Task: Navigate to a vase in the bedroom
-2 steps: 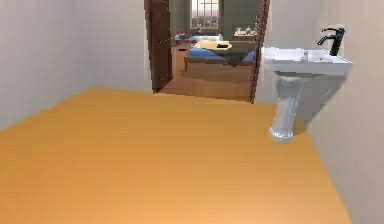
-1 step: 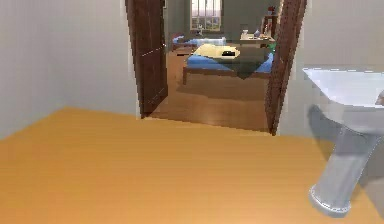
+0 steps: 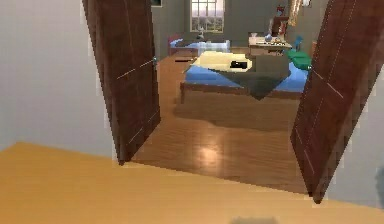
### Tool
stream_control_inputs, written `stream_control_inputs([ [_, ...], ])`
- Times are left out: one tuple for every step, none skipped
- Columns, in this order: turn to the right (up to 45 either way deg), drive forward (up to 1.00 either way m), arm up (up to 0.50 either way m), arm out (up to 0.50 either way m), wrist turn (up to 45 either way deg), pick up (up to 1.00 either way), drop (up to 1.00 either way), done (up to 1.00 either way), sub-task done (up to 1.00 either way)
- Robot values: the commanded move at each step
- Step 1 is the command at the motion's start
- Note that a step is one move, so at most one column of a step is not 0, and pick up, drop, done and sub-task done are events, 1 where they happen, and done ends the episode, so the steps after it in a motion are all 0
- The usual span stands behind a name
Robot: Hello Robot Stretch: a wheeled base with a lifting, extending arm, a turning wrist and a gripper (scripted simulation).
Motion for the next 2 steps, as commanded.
stream_control_inputs([
  [-3.0, 0.0, 0.0, 0.0, 0.0, 0.0, 0.0, 0.0, 0.0],
  [0.0, 1.0, 0.0, 0.0, 0.0, 0.0, 0.0, 0.0, 0.0],
])
